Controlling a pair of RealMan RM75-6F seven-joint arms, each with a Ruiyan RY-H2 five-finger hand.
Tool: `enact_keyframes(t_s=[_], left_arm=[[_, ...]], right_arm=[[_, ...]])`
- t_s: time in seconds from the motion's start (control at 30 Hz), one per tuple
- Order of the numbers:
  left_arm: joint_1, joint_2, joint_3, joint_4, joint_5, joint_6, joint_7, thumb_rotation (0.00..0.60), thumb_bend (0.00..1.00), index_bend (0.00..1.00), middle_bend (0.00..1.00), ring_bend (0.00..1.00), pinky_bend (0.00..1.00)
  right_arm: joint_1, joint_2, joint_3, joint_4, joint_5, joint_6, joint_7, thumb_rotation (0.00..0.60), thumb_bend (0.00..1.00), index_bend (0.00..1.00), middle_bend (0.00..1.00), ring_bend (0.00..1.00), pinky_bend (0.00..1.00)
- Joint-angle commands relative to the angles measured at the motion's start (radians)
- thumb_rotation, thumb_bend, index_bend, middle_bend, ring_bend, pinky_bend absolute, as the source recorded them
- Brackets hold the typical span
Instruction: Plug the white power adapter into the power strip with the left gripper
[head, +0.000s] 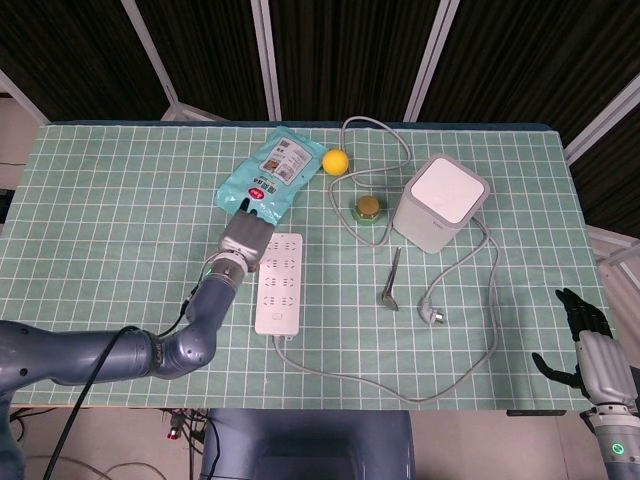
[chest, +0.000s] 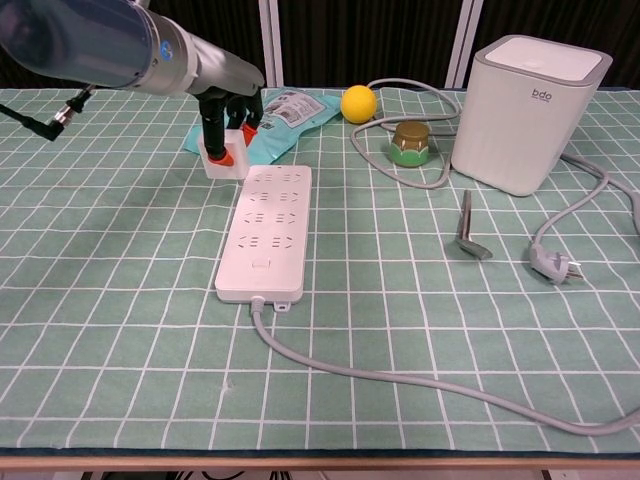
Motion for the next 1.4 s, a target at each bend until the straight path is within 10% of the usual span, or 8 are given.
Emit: enact_keyframes(t_s=[0.03,0.53,1.4], left_arm=[[-0.041,-0.02,0.008,0.026,-0.044,-0.003,0.034,0.6,0.51,0.67,0.69,0.18,0.01],[-0.154,-0.077,0.024,0.093,-0.23,0.059,0.173,0.6,0.53,0.67,0.7,0.19,0.01],[-0.157,-0.136,-0.006,0.15,-0.228,0.052,0.202,0.6,0.53,0.68,0.71,0.19,0.01]], right_arm=[[0.0,0.001,0.0,-0.002,0.002,-0.003,0.003,0.6,0.34,0.0,0.0,0.0,0.0],[0.003,0.009,0.002,-0.009,0.013,-0.017,0.02,0.6,0.34,0.0,0.0,0.0,0.0],[0.003,0.015,0.003,-0.014,0.018,-0.022,0.03,0.6,0.34,0.0,0.0,0.0,0.0]])
